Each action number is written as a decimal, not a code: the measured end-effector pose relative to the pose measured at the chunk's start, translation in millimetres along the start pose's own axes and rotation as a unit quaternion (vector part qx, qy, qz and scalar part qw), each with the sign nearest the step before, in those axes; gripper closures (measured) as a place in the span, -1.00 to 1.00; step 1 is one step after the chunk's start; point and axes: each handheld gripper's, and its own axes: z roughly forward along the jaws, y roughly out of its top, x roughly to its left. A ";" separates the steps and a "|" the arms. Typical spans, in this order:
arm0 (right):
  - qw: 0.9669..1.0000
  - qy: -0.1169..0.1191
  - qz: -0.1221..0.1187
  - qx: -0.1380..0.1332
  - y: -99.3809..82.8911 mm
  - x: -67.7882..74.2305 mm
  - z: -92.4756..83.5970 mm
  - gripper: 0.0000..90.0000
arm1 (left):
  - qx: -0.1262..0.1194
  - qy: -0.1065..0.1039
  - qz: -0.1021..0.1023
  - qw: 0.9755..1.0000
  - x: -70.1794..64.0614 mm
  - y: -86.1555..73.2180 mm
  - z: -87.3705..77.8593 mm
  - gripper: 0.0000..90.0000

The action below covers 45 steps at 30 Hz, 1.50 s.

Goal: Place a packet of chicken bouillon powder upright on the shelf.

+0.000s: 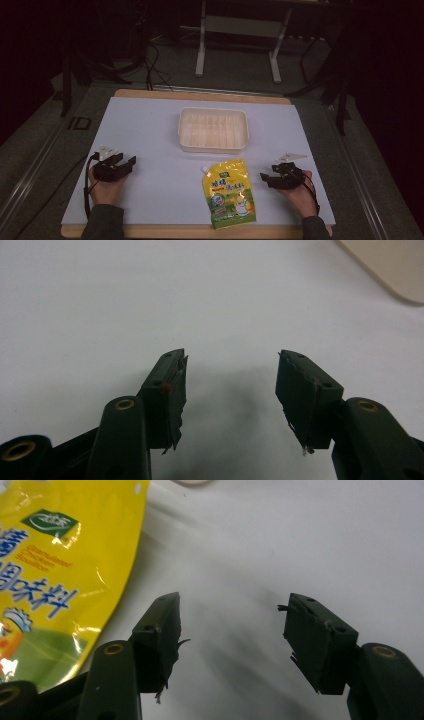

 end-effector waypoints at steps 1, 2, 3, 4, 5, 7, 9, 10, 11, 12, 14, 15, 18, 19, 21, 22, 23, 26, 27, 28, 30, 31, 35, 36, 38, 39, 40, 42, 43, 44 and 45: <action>1.000 0.008 -0.002 -0.001 3.7 0.9 0.1 -0.13 | -0.006 0.003 -0.010 1.000 1.5 -0.6 -1.0 0.00; 1.000 0.008 -0.002 -0.001 3.7 0.9 0.1 -0.13 | -0.006 0.003 -0.010 1.000 1.5 -0.6 -1.0 0.00; 1.000 0.016 -0.005 0.000 8.1 3.2 0.9 -0.14 | -0.009 0.005 -0.011 1.000 1.3 -0.9 -1.2 0.00; 1.000 0.021 -0.008 0.000 10.2 4.7 2.0 -0.14 | -0.009 0.005 -0.011 1.000 1.3 -0.9 -1.2 0.00; 1.000 0.026 -0.011 0.001 12.3 6.1 2.8 -0.15 | -0.007 0.007 -0.006 1.000 0.7 -0.9 -1.4 0.00; 0.999 0.029 -0.014 0.001 13.8 7.1 3.8 -0.15 | -0.007 0.009 -0.004 1.000 -0.6 -1.0 -0.9 0.00; 0.999 0.037 -0.022 0.004 19.3 11.3 6.7 -0.16 | -0.007 0.012 0.000 1.000 -1.5 -1.1 -0.8 0.00; 0.999 0.038 -0.025 0.004 20.4 11.9 7.2 -0.16 | -0.005 0.013 0.006 1.000 -2.3 -1.1 -0.5 0.00; 0.999 0.043 -0.030 0.004 23.0 13.6 8.4 -0.16 | -0.004 0.014 0.008 1.000 -3.0 -1.0 -0.3 0.00; 0.998 0.048 -0.032 0.004 25.1 15.0 9.2 -0.17 | -0.002 0.015 0.011 1.000 -3.4 -0.9 0.0 0.00; 0.998 0.054 -0.036 0.005 28.4 17.4 10.6 -0.18 | 0.002 0.015 0.014 1.000 -3.9 -0.7 0.8 -0.02; 0.997 0.058 -0.042 0.004 30.5 18.8 12.3 -0.18 | 0.002 0.016 0.014 1.000 -4.2 -0.7 0.9 -0.02; 0.996 0.069 -0.047 0.005 34.7 21.9 16.9 -0.18 | 0.003 0.016 0.016 1.000 -4.5 -0.6 1.4 -0.02; 0.996 0.073 -0.048 0.006 36.0 22.8 18.7 -0.18 | 0.003 0.017 0.017 1.000 -4.7 -0.6 1.5 -0.02; 0.996 0.074 -0.050 0.010 39.0 24.5 21.7 -0.19 | 0.004 0.017 0.018 1.000 -5.0 -0.5 1.6 -0.02; 0.996 0.074 -0.051 0.011 40.4 25.1 22.9 -0.20 | 0.003 0.018 0.018 1.000 -5.2 -0.6 1.6 -0.02; 0.996 0.076 -0.051 0.011 41.6 25.5 23.5 -0.20 | 0.004 0.017 0.019 1.000 -5.2 -0.6 1.6 -0.02; 0.995 0.084 -0.050 0.008 45.6 26.9 26.3 -0.20 | 0.004 0.016 0.019 1.000 -5.2 -0.5 1.9 -0.02; 0.995 0.085 -0.051 0.009 46.7 27.5 27.4 -0.20 | 0.004 0.016 0.019 1.000 -5.2 -0.5 2.0 -0.02; 0.995 0.086 -0.053 0.010 48.0 28.2 28.9 -0.20 | 0.005 0.016 0.019 1.000 -5.3 -0.5 2.1 -0.02; 0.995 0.089 -0.054 0.011 49.6 29.1 31.5 -0.20 | 0.006 0.016 0.021 1.000 -5.4 -0.4 2.2 -0.02; 0.994 0.090 -0.055 0.013 50.8 29.5 33.4 -0.20 | 0.007 0.016 0.022 1.000 -5.5 -0.4 2.2 -0.02; 0.994 0.094 -0.054 0.018 53.8 29.1 39.8 -0.21 | 0.008 0.017 0.025 1.000 -5.9 -0.3 2.1 -0.02; 0.994 0.095 -0.054 0.019 54.3 29.0 41.4 -0.21 | 0.009 0.017 0.025 0.999 -6.0 -0.3 2.2 -0.02; 0.994 0.096 -0.056 0.022 55.0 29.3 44.9 -0.21 | 0.008 0.017 0.025 0.999 -6.2 -0.3 2.3 -0.02; 0.994 0.096 -0.055 0.024 55.2 29.6 46.0 -0.22 | 0.008 0.017 0.026 0.999 -6.3 -0.4 2.3 -0.03; 0.993 0.097 -0.055 0.025 55.3 29.9 47.5 -0.22 | 0.008 0.017 0.026 1.000 -6.5 -0.4 2.4 -0.02; 0.993 0.101 -0.055 0.027 55.4 30.0 49.9 -0.22 | 0.008 0.016 0.026 1.000 -6.6 -0.3 2.6 -0.03; 0.993 0.103 -0.053 0.028 55.6 30.5 50.9 -0.22 | 0.009 0.016 0.026 1.000 -6.6 -0.3 2.6 -0.02; 0.993 0.105 -0.052 0.029 55.8 30.9 51.5 -0.22 | 0.008 0.016 0.026 0.999 -6.7 -0.3 2.5 -0.02; 0.992 0.108 -0.052 0.030 56.0 31.6 52.5 -0.22 | 0.008 0.016 0.026 0.999 -6.8 -0.3 2.6 -0.03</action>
